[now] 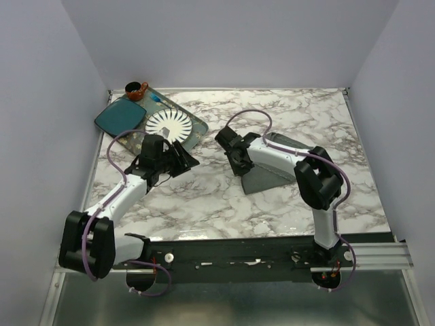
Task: Fold the napkin, place the utensils inside, and roll it up
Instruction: Roll the napkin with the utensil
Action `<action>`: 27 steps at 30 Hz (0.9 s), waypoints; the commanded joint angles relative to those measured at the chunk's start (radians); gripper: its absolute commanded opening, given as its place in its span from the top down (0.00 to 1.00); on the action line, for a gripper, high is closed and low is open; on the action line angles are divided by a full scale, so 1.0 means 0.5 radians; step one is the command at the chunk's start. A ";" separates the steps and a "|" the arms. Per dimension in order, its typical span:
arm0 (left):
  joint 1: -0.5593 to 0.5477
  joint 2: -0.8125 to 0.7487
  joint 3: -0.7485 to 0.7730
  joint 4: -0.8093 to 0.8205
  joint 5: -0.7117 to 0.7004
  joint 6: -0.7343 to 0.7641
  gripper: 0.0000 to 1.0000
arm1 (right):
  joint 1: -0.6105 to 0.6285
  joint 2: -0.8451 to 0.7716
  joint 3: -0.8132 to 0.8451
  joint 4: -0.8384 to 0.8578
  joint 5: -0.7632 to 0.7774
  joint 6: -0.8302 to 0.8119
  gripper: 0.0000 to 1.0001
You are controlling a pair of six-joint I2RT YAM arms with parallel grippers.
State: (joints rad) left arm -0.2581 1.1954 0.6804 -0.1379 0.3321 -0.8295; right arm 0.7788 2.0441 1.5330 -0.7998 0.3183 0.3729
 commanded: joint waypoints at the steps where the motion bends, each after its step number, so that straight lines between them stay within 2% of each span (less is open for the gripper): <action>1: -0.005 0.165 0.029 0.319 0.284 -0.123 0.40 | -0.054 -0.149 -0.173 0.240 -0.437 0.073 0.99; 4: -0.057 0.275 0.084 0.346 0.296 -0.136 0.39 | -0.119 -0.231 -0.311 0.375 -0.603 0.073 1.00; 8: -0.161 0.435 0.112 0.481 0.314 -0.252 0.34 | -0.226 -0.281 -0.443 0.559 -0.939 0.049 1.00; 11: -0.253 0.600 0.145 0.588 0.351 -0.387 0.33 | -0.305 -0.293 -0.522 0.657 -1.081 0.043 0.99; 18: -0.413 0.947 0.262 0.760 0.302 -0.534 0.30 | -0.450 -0.400 -0.688 0.805 -1.278 0.064 0.99; 23: -0.478 1.070 0.290 0.938 0.241 -0.669 0.29 | -0.505 -0.422 -0.747 0.872 -1.431 0.067 0.99; 27: -0.515 1.180 0.348 0.948 0.189 -0.712 0.28 | -0.533 -0.428 -0.795 0.912 -1.490 0.067 0.99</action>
State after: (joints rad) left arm -0.4988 1.7329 0.8120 0.2665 0.4606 -1.1290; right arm 0.5278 1.8603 1.1660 -0.4023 -0.3431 0.4000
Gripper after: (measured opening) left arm 0.715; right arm 0.012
